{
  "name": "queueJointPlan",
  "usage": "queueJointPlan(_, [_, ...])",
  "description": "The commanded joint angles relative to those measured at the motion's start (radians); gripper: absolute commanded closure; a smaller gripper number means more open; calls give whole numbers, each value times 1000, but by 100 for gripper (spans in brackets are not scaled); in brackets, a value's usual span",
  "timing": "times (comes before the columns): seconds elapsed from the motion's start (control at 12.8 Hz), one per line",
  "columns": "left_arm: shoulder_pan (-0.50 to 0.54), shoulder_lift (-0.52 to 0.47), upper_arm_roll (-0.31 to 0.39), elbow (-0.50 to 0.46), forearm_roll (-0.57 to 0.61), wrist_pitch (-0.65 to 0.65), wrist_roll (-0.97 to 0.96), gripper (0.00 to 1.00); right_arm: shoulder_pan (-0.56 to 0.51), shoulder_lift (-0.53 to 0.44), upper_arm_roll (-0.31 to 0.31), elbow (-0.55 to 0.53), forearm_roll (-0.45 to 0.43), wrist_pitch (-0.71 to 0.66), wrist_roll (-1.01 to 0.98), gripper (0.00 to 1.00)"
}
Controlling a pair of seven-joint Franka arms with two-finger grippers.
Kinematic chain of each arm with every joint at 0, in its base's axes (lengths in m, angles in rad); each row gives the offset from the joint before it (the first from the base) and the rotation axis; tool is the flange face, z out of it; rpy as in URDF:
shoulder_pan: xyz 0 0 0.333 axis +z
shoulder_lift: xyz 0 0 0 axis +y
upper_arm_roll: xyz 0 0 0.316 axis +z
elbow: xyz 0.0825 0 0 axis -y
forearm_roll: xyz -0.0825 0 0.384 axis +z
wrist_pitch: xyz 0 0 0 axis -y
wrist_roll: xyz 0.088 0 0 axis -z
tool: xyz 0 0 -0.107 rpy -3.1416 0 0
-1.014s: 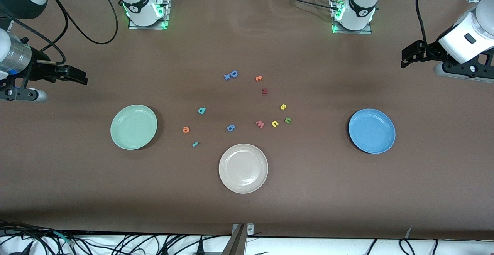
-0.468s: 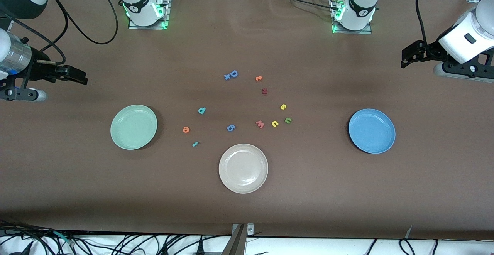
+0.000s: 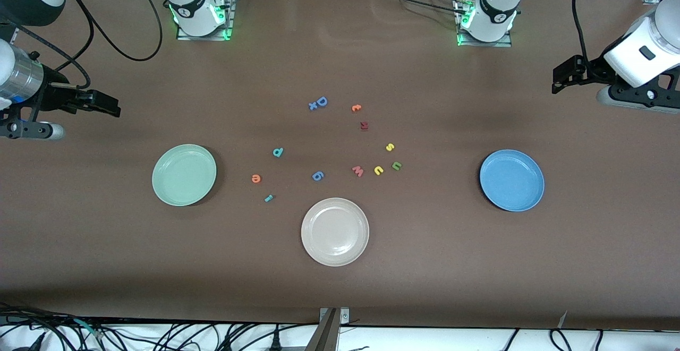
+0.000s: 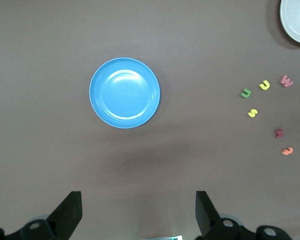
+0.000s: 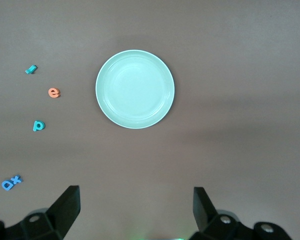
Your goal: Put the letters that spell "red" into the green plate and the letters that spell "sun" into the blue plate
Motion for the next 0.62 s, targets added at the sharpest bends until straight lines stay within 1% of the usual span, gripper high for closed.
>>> queueJointPlan(0.0, [-4, -16, 2, -5, -11, -8, -9, 0, 3, 13, -8, 28, 17, -13, -10, 0])
queueJointPlan(0.55, [-2, -16, -7, -5, -11, -8, -9, 0, 3, 13, -8, 28, 17, -13, -8, 0])
